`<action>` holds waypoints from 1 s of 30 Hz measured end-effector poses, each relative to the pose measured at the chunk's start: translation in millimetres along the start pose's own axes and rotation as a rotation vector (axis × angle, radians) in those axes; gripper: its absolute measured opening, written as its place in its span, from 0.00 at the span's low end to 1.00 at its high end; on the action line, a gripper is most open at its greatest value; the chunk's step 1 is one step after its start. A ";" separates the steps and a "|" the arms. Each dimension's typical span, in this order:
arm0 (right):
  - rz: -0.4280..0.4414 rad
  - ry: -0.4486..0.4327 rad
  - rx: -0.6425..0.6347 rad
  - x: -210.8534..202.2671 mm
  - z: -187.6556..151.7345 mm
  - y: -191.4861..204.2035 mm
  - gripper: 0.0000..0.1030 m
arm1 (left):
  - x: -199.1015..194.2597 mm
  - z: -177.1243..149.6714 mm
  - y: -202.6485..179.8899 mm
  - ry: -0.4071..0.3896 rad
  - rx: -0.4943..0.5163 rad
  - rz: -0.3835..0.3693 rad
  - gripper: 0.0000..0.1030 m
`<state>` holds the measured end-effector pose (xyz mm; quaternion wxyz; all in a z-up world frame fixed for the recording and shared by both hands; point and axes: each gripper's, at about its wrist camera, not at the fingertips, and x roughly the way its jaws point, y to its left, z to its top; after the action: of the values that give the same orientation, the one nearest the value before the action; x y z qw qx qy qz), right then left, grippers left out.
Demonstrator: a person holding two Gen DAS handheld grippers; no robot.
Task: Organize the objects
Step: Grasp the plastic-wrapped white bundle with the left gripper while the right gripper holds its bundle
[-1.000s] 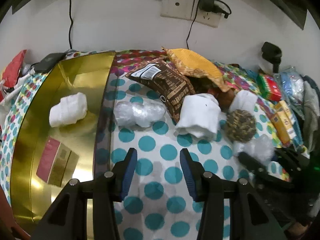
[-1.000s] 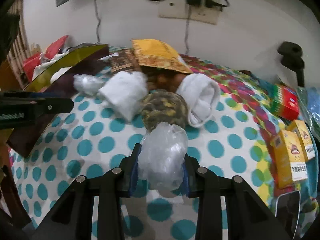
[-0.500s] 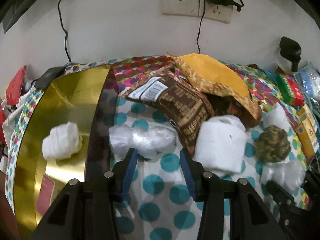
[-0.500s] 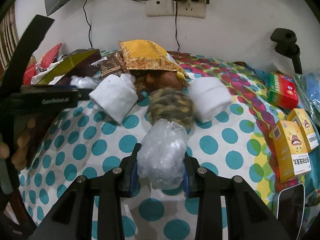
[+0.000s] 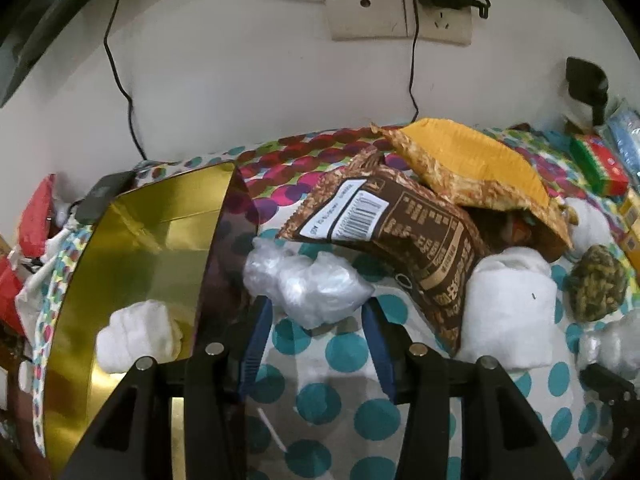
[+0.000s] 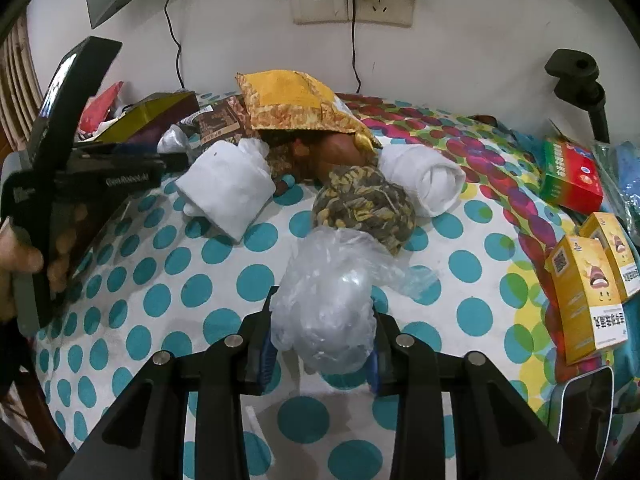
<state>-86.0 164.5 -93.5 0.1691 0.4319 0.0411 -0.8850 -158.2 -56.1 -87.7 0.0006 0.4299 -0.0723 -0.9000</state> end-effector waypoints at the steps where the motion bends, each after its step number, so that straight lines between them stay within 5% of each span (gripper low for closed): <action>1: -0.001 0.000 0.000 0.0 0.1 0.3 0.31 | 0.8 1.1 1.1 -0.001 -0.002 -0.011 0.46; 5: -0.006 0.002 0.000 0.2 0.6 1.1 0.31 | 1.7 1.5 -1.9 -0.002 0.003 -0.039 0.43; 8: -0.006 0.003 0.002 0.2 1.3 0.9 0.31 | 0.5 1.0 -6.3 -0.002 0.014 -0.040 0.15; 30: -0.014 0.001 0.013 -1.4 1.1 -2.1 0.31 | -28.9 -13.6 -22.7 -0.036 -0.026 -0.064 0.11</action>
<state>-86.7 166.6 -91.9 0.1600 0.4331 0.0385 -0.8862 -128.1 -33.5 -76.7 -0.0238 0.4155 -0.0468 -0.9081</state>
